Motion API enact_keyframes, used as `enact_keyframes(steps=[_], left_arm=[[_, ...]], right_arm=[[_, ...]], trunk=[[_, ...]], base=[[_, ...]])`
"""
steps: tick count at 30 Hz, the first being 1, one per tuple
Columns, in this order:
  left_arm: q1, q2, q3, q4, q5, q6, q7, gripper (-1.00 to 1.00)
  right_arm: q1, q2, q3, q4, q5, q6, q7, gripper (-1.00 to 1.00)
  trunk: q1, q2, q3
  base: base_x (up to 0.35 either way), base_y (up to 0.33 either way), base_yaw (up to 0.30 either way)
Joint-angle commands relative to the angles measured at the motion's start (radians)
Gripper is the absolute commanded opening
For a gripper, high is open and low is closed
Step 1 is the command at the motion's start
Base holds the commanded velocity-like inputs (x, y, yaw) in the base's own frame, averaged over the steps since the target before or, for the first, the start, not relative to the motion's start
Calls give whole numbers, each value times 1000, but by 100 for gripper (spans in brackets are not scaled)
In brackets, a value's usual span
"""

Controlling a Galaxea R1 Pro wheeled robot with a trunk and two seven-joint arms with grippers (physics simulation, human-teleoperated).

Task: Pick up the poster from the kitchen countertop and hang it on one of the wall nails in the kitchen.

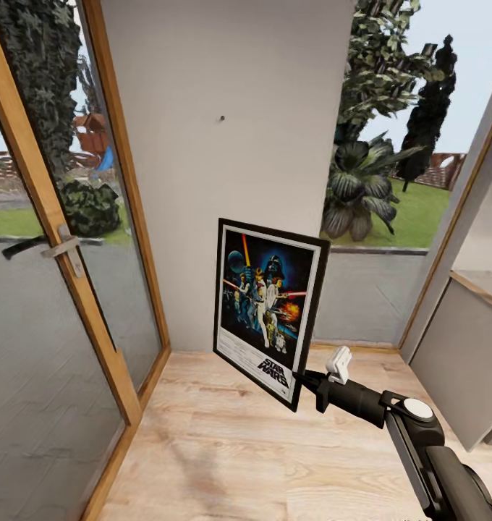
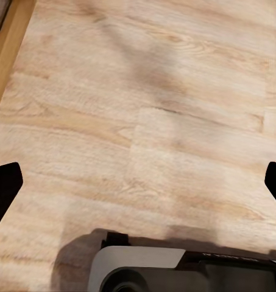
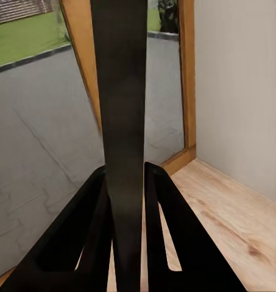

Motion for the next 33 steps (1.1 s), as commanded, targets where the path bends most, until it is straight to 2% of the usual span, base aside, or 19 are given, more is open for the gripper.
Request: enact_keyframes(steps=[1,7,15,29,33], left_arm=[[0,-1,4,-1,0,-1,-7,100],[0,-1,4,-2,0,-1,-6,100],[0,-1,4,-2,0,-1,-6,100],[0,3,7,9,-5,-2,-10,100],[0,4,7,10,-6,-2,-10,100]], right_arm=[[-1,0,-1,0,-5,9,3,-100],[-1,0,-1,0,-5,10,3,-100],[-1,0,-1,0,-8,11,3,-100],[-6,3,6,-4,-13,19,9,-100],[-55,3,17,-10,-11,97,15,-100]], trunk=[[1,-2,-2],[1,-2,-2],[1,-2,-2],[1,-2,-2],[1,-2,-2]], base=[[0,0,-100],[0,0,-48],[0,0,-176],[0,0,-15],[0,0,0]])
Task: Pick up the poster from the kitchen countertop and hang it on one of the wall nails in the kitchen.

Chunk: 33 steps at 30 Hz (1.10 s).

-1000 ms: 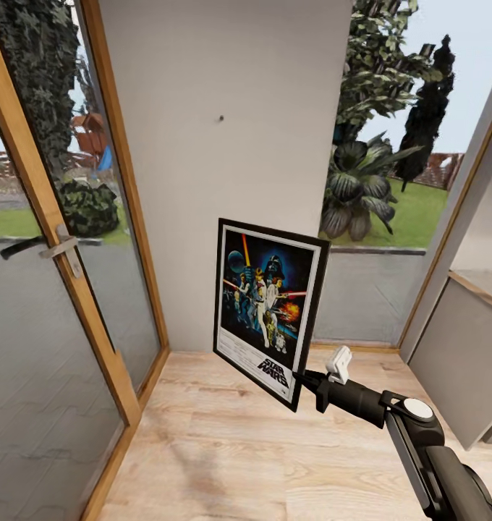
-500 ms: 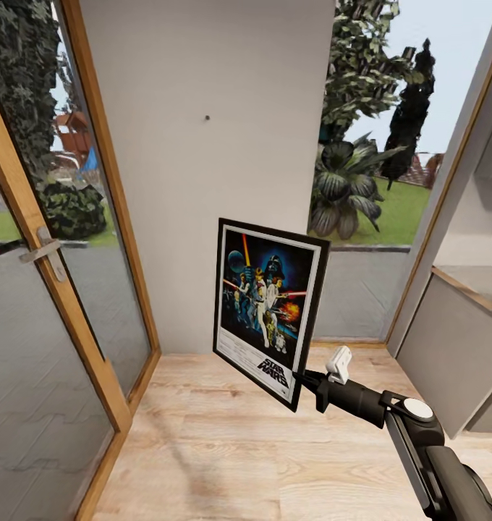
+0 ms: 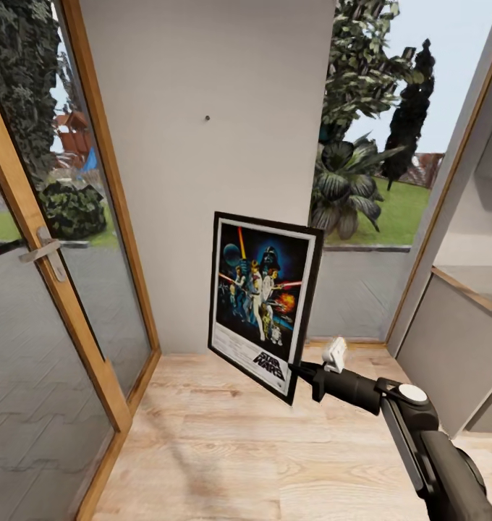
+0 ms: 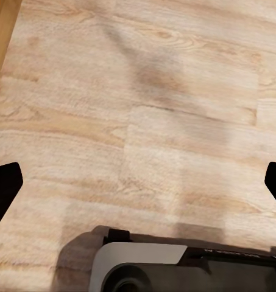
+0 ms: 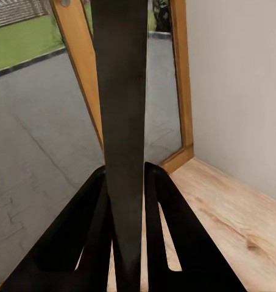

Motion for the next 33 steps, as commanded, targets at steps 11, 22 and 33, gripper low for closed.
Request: enact_keyframes(steps=[11,22,33], left_arm=[[0,0,3,-1,-2,-1,-7,100],[0,0,3,-1,-2,-1,-7,100],[0,0,2,-1,-2,1,-7,100]], right_arm=[[-267,-1,36,-2,2,262,135,-100],[-447,0,101,-3,-3,449,167,-100],[-452,-2,107,-3,-9,454,168,-100]], trunk=[[1,-2,-2],[1,-2,-2],[1,-2,-2]], base=[[0,0,0],[94,0,0],[316,3,0]])
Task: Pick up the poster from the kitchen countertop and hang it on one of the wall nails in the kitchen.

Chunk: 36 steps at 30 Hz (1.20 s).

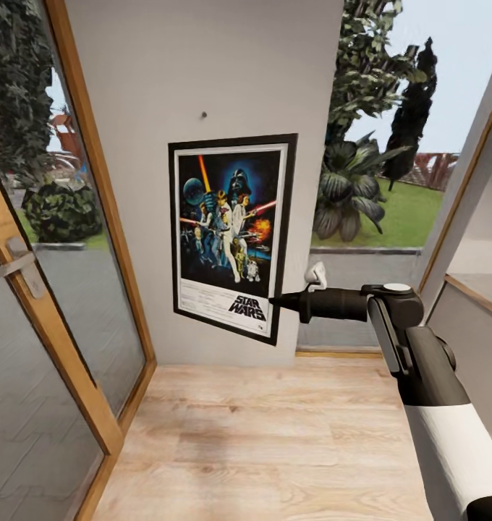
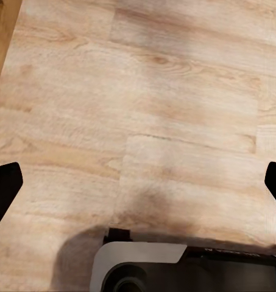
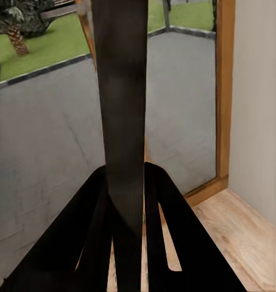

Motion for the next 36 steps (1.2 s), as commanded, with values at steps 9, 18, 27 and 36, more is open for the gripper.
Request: enact_keyframes(steps=[9,18,27,36], left_arm=[[0,-1,4,-1,0,-1,-7,100],[0,-1,4,-1,0,-1,-7,100],[0,-1,4,-1,-1,-1,-7,100],[0,-1,4,-1,-1,-1,-7,100]], right_arm=[[-1,-1,0,0,-4,9,23,-100],[-1,-1,0,0,-4,9,25,-100],[-1,-1,0,0,-4,9,25,-100],[0,-1,0,0,-4,9,25,-100]], trunk=[[1,-2,-2],[1,-2,-2],[1,-2,-2],[1,-2,-2]], base=[[330,93,0],[330,119,0],[331,109,0],[282,14,0]])
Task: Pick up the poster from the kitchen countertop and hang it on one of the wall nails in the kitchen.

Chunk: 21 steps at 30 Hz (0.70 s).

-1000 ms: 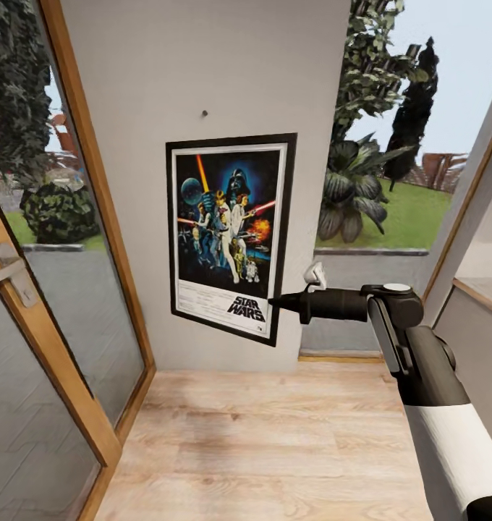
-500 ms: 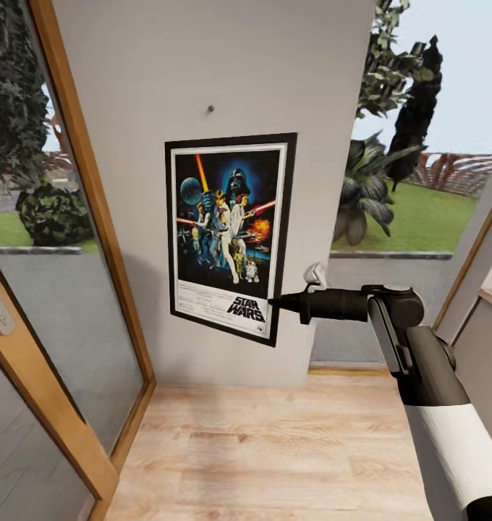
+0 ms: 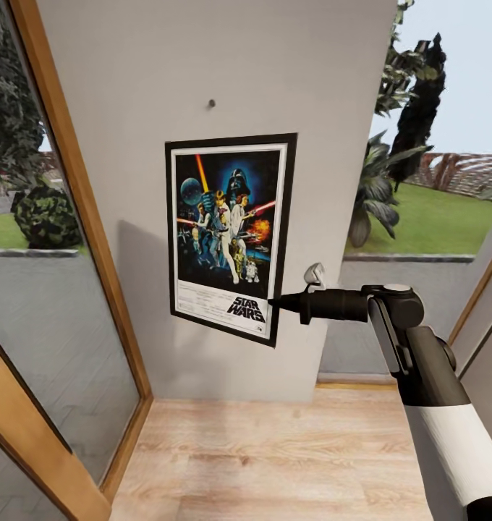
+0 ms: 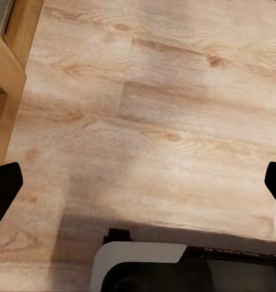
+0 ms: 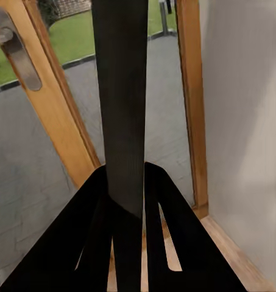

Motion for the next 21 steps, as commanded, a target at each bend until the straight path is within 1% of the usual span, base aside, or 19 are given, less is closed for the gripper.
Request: enact_keyframes(steps=[1,6,11,12,15,16,17,20,21], left_arm=[[0,-1,4,-1,0,-1,-7,100],[0,-1,4,-1,-1,-1,-7,100],[0,0,5,0,-1,0,-7,100],[0,1,5,7,0,0,-8,100],[0,16,4,75,1,-2,-11,100],[0,37,3,149,1,-2,-62,100],[0,47,2,168,1,-2,-90,100],[0,56,2,185,1,-2,-129,100],[0,59,2,192,1,-2,-145,100]], right_arm=[[-1,-1,1,0,-6,9,-1,-100],[-1,-1,0,0,-6,9,-1,-100],[-1,-1,1,0,-6,9,0,-100],[-1,-1,2,0,-6,9,0,-100],[-5,3,-1,-1,-7,11,3,-100],[-44,15,-2,-1,-9,17,4,-100],[-60,18,-1,-1,-9,18,4,-100],[-92,25,-1,1,-11,27,5,-100],[-113,30,-1,2,-17,42,6,-100]], trunk=[[1,-2,-2],[1,-2,-1],[1,-2,-1],[1,-2,-1],[1,-2,-1],[1,-2,-1],[1,-2,-1],[1,-2,-1],[1,-2,-1]], base=[[86,2,0],[22,0,-69],[1,0,-10],[0,0,0],[0,0,0],[0,0,0],[0,0,0],[0,0,0],[0,0,0]])
